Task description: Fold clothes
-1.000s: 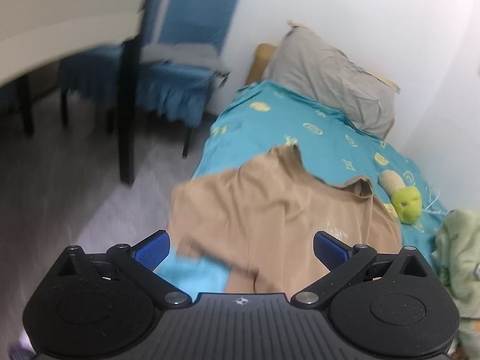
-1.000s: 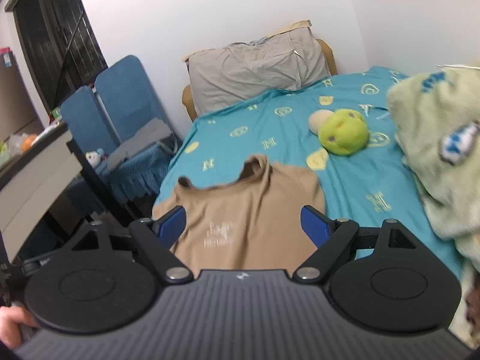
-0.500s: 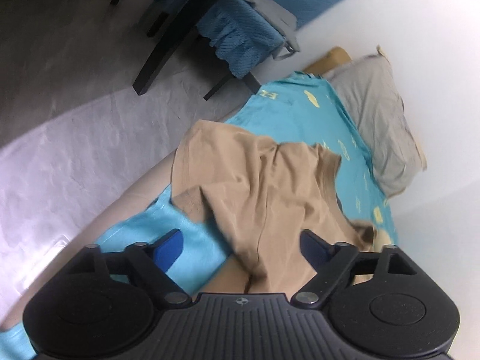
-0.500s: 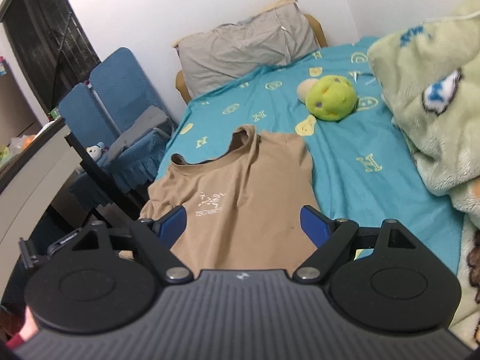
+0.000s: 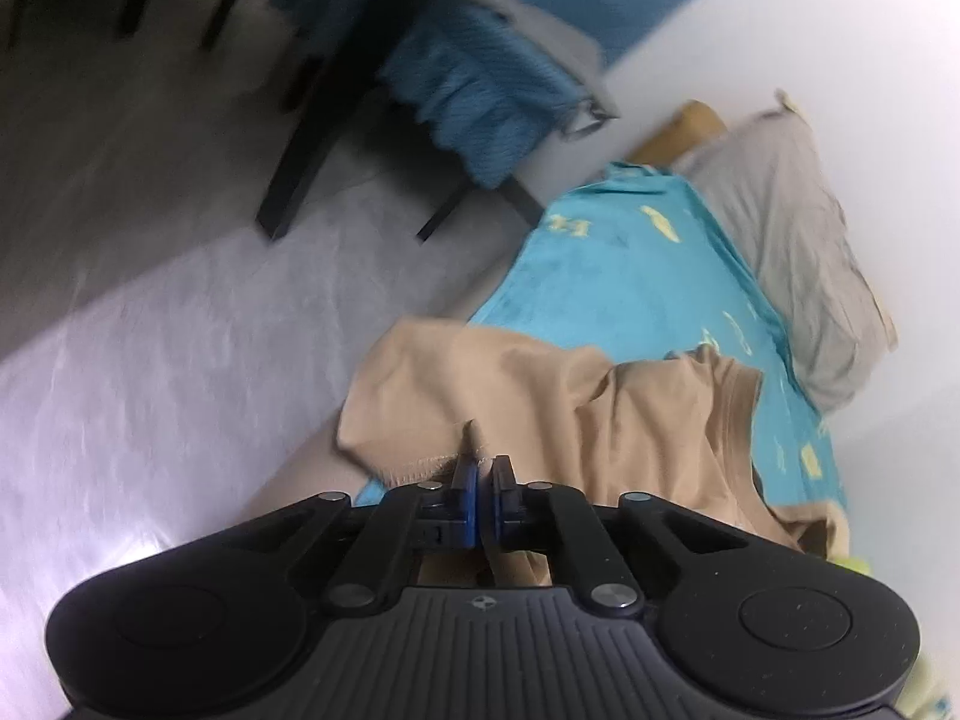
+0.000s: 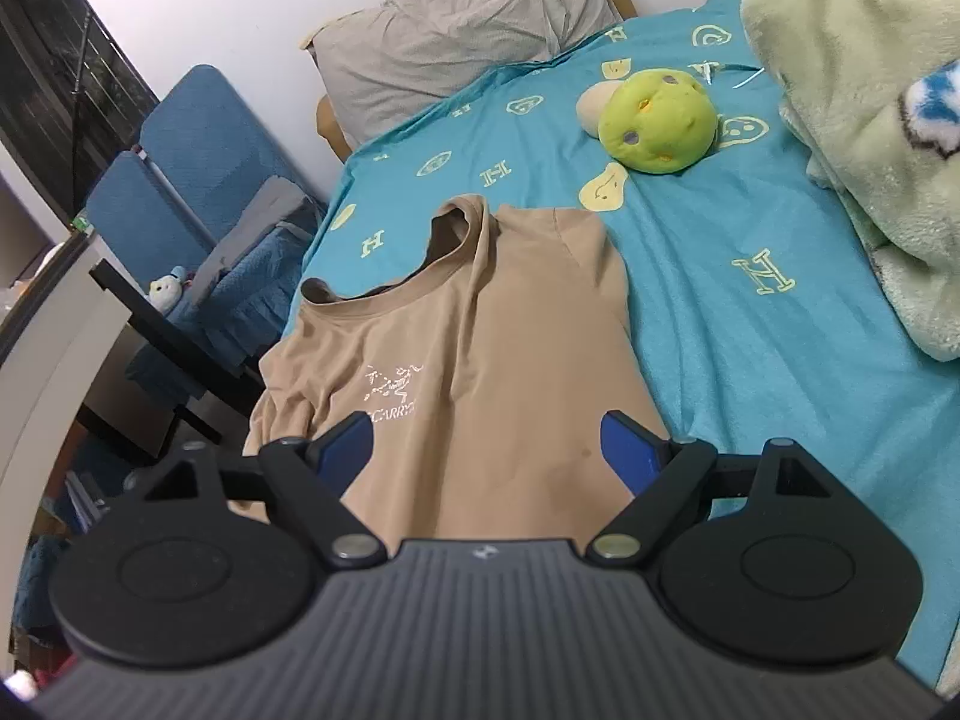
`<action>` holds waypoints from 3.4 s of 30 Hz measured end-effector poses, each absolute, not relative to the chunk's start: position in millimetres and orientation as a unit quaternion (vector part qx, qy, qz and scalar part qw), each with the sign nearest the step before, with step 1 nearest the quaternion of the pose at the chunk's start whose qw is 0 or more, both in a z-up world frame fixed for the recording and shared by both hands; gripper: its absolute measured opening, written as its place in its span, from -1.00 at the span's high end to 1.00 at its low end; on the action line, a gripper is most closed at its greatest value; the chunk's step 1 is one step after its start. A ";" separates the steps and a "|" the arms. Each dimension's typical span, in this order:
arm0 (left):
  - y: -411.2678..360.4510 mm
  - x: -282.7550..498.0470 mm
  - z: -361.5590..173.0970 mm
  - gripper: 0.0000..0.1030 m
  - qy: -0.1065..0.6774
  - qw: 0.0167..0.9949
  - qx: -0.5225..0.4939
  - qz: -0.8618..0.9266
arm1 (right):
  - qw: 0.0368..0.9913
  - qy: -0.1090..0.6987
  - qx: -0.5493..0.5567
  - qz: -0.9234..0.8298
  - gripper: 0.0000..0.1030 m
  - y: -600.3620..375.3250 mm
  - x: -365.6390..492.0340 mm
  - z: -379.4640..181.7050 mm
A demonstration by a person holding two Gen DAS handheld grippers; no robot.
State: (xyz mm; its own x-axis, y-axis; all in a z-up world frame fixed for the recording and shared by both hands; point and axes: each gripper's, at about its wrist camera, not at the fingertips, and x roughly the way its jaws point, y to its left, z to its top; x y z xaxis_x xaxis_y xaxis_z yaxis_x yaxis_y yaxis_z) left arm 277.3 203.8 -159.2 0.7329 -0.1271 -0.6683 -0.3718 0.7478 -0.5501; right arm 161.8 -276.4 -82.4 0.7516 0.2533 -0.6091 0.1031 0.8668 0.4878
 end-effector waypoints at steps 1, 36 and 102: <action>203.3 279.7 -152.5 0.92 0.355 0.872 -0.328 0.076 | 0.901 0.350 0.253 0.041 -0.64 -275.6 161.8 -82.1; 104.5 121.1 -14.1 -0.99 0.296 0.950 -0.093 0.017 | 0.950 0.280 0.134 0.041 -0.64 -237.7 122.7 -60.7; 61.9 106.6 -103.0 -0.99 0.333 0.929 -0.160 0.007 | 0.911 0.338 0.109 0.208 0.59 -204.4 295.7 -147.3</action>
